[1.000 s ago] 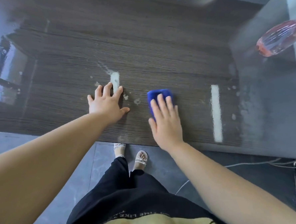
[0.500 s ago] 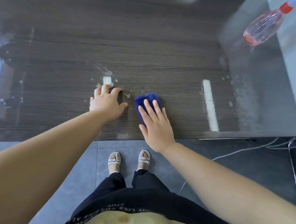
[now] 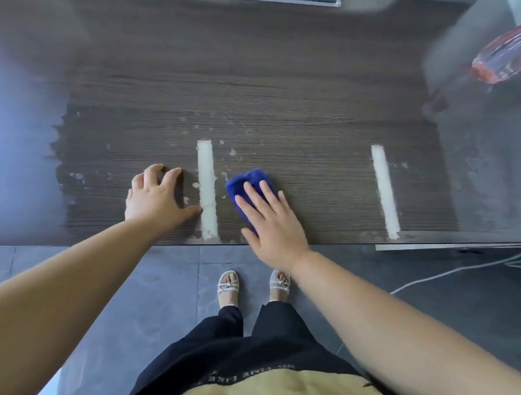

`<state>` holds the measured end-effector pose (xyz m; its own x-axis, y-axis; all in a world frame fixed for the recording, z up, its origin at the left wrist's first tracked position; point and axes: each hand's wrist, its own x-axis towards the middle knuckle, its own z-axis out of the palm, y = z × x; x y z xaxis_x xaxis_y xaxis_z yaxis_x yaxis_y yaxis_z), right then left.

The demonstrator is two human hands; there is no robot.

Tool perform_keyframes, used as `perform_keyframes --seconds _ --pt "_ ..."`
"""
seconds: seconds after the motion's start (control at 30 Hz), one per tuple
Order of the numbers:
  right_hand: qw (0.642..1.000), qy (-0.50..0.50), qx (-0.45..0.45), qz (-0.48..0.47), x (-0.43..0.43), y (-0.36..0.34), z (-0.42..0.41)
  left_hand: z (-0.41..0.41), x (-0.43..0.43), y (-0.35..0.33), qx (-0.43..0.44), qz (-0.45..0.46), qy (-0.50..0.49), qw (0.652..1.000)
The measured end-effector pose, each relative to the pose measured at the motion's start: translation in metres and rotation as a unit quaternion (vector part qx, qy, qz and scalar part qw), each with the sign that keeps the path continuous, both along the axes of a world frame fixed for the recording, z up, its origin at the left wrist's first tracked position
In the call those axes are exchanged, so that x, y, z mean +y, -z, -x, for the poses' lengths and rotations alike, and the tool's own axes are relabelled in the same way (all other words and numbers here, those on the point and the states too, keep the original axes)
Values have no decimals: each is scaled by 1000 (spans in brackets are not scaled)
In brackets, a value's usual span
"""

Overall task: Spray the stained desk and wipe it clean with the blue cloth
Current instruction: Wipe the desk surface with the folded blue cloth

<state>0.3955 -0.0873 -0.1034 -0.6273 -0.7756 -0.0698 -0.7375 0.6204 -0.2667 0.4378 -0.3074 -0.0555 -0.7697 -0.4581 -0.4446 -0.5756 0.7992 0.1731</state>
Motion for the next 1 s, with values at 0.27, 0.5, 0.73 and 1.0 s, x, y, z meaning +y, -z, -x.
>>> perform_keyframes --seconds 0.27,0.5,0.73,1.0 --pt "925 380 -5 -22 6 -4 64 2 -5 -4 -29 8 43 999" --pt "998 -57 30 -25 -32 -3 17 0 -6 -3 -34 19 57 998" --pt "921 387 -11 -41 -34 -6 63 2 -7 -6 -40 16 64 997" --pt "999 -20 36 -15 -39 0 48 1 -6 -5 -45 21 80 996"
